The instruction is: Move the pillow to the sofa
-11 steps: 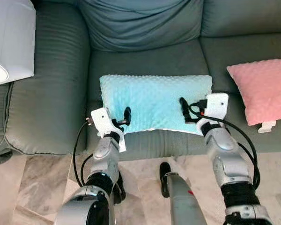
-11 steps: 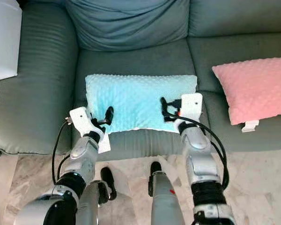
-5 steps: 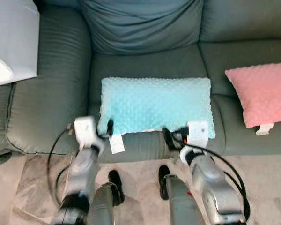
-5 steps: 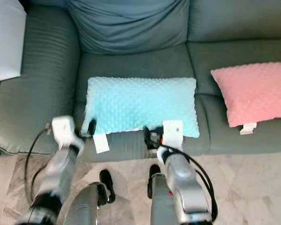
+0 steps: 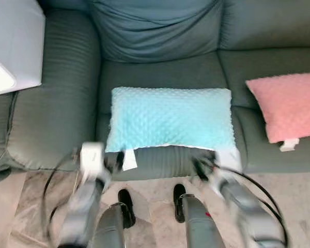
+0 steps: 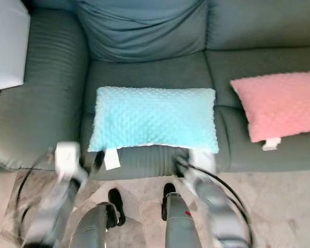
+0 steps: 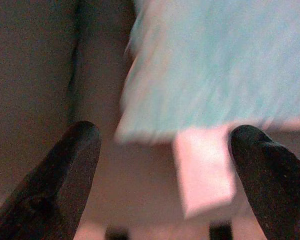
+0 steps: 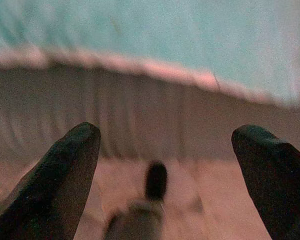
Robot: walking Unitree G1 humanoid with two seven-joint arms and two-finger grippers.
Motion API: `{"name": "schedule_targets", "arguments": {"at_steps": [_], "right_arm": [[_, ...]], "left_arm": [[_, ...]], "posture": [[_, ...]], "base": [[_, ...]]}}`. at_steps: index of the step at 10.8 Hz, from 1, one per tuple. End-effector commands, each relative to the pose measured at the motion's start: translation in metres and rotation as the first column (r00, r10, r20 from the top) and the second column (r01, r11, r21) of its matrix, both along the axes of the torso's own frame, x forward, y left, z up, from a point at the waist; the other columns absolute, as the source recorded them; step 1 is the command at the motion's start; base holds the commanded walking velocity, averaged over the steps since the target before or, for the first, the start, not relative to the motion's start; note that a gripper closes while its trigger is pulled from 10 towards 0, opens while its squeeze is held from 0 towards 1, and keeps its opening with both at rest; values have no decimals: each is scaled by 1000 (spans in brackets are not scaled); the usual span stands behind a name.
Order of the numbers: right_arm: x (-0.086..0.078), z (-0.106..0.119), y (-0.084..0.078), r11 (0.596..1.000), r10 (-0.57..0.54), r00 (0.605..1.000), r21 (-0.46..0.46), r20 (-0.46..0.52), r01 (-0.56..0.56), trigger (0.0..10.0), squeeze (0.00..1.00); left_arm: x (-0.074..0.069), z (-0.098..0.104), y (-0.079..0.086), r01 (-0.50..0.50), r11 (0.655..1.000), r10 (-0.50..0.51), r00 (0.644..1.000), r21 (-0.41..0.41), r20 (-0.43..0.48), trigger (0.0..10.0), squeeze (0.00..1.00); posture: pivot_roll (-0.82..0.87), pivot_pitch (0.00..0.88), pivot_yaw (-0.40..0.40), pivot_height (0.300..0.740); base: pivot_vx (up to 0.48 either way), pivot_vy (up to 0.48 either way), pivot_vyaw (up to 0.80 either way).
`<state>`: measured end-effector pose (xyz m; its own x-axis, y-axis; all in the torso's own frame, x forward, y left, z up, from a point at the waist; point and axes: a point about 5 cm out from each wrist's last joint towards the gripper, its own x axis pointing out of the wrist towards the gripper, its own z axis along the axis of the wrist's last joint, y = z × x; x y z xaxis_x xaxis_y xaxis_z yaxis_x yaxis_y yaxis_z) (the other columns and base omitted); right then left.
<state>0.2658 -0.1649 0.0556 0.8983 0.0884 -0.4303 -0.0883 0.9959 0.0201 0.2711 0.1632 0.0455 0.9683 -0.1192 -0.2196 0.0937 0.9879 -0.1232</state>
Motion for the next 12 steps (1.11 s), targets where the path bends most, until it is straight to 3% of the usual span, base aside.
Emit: {"name": "schedule_targets", "arguments": {"at_steps": [1, 2, 4, 5, 6, 12], "right_arm": [[-11, -17, 0, 1000, 6, 998, 14, -70, -5, 10000, 1000], [-14, -28, -3, 1000, 15, 994, 11, -107, -14, 10000, 867], [-11, -41, -9, 998, 53, 993, 22, -101, -51, 10000, 396], [-3, -40, -13, 997, 78, 995, 36, -62, -76, 10000, 0], [4, -42, -20, 997, 74, 996, 7, -51, -74, 10000, 0], [29, -41, -34, 997, 76, 997, -34, 27, -75, 10000, 0]], "left_arm": [[-9, -4, 2, 10, 1000, -9, 999, 17, -37, 10000, 0], [-14, -2, 3, 8, 1000, -7, 999, 18, -53, 10000, 0], [-21, 1, -1, 26, 1000, -27, 996, -6, -88, 10000, 0], [-27, -3, -12, 115, 992, -121, 984, -51, -134, 10000, 0], [-35, -8, -18, 183, 982, -190, 965, -51, -179, 10000, 0], [-51, 2, -3, 215, 975, -221, 947, -50, -233, 10000, 0]], "posture": [[-164, 428, 43, 740], [-156, 433, 46, 740], [-133, 445, 60, 740], [-123, 451, 65, 740], [-106, 459, 78, 740], [-15, 489, 135, 740]], "base": [[0, 0, 0], [0, 0, 0], [0, 0, 0], [0, 0, 0], [0, 0, 0], [0, 0, 0]]}}
